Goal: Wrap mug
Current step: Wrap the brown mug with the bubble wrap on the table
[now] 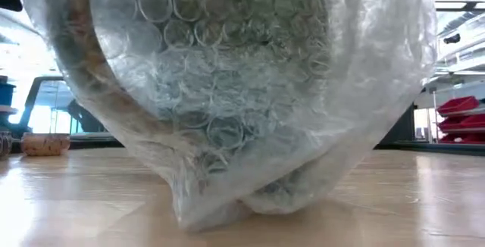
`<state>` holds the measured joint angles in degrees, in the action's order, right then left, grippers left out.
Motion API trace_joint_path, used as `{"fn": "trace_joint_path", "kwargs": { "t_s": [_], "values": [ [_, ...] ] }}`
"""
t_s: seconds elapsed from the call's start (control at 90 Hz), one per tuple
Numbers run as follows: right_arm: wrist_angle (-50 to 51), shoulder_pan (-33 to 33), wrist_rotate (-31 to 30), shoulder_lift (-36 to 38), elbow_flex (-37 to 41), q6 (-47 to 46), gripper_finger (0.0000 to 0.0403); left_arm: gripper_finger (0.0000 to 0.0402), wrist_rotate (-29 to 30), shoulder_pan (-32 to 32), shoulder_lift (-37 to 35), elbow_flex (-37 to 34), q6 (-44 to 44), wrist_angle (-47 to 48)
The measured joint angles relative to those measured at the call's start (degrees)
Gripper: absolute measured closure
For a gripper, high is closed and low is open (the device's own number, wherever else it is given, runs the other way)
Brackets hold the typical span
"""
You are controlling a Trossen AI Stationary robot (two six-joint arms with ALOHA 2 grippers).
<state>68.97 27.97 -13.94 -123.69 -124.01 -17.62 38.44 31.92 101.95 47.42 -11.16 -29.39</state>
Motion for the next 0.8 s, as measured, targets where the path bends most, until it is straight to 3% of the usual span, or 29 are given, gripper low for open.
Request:
{"fn": "trace_joint_path", "kwargs": {
  "t_s": [0.467,0.633,0.8],
  "values": [
    [-23.3,-0.4,3.5,0.8,21.4,-0.5,0.0403,0.0319,0.0,0.0,0.0,0.0,0.0,0.1],
    [-23.8,-0.4,4.1,0.5,21.3,-0.5,0.0403,0.0319,0.0,0.0,0.0,0.0,0.1,0.1],
    [-16.6,-0.1,4.7,-0.3,13.8,0.8,0.0403,0.0319,0.0,0.0,0.0,0.0,0.5,0.2]
  ]
}}
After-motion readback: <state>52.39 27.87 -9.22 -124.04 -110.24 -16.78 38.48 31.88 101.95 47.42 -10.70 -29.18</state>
